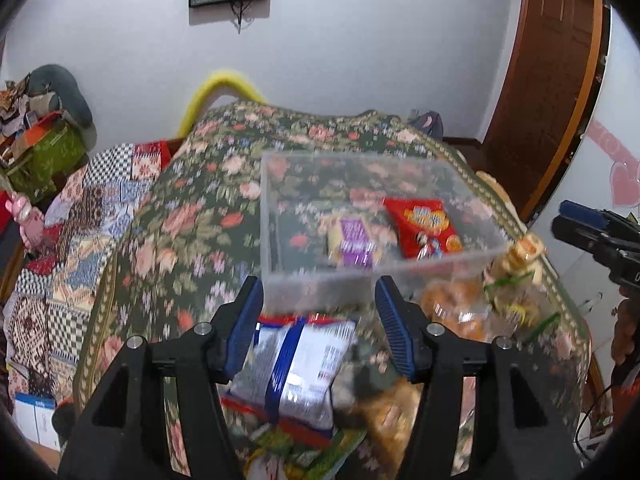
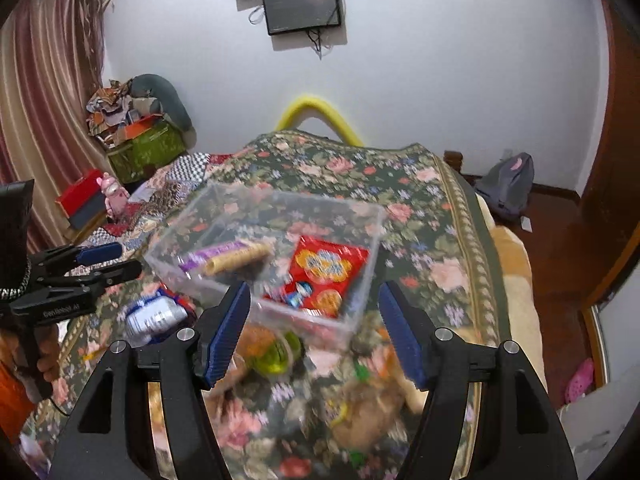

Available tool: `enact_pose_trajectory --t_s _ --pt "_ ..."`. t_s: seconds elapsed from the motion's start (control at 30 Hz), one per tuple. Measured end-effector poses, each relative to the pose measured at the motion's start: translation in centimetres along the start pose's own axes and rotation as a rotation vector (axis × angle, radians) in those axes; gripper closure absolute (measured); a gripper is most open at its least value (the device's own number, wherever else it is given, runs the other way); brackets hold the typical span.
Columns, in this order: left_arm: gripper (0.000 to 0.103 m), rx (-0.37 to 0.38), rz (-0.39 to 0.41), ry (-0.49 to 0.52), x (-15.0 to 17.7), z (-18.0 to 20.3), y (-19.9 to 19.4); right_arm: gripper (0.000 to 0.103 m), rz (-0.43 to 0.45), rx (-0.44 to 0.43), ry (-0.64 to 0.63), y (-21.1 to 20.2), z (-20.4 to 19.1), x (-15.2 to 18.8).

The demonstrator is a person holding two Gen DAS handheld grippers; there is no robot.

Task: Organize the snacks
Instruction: 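Grasp the blue-white packet with left tool while right tool grasps the clear bread bag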

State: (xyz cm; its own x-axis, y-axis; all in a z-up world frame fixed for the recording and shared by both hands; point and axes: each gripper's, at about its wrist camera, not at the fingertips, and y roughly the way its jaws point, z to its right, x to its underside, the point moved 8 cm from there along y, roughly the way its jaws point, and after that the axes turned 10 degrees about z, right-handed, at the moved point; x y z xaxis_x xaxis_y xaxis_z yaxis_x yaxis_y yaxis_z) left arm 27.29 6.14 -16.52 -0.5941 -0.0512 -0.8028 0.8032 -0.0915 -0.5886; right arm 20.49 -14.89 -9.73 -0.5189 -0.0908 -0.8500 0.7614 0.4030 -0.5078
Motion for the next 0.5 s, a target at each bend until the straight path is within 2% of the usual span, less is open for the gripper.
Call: enact_pose_trajectory --t_s 0.2,0.33,0.5 --pt "0.041 0.009 -0.062 -0.019 3.6 -0.9 0.6 0.034 -0.062 0.062 0.022 -0.5 2.5 3.9" --pt "0.040 0.014 -0.098 -0.007 5.9 -0.8 1.3 0.034 -0.118 0.060 0.085 -0.8 3.8 7.0" --pt "0.034 -0.019 -0.082 0.052 6.8 -0.4 1.6 0.034 -0.151 0.060 0.119 -0.8 4.0 9.3"
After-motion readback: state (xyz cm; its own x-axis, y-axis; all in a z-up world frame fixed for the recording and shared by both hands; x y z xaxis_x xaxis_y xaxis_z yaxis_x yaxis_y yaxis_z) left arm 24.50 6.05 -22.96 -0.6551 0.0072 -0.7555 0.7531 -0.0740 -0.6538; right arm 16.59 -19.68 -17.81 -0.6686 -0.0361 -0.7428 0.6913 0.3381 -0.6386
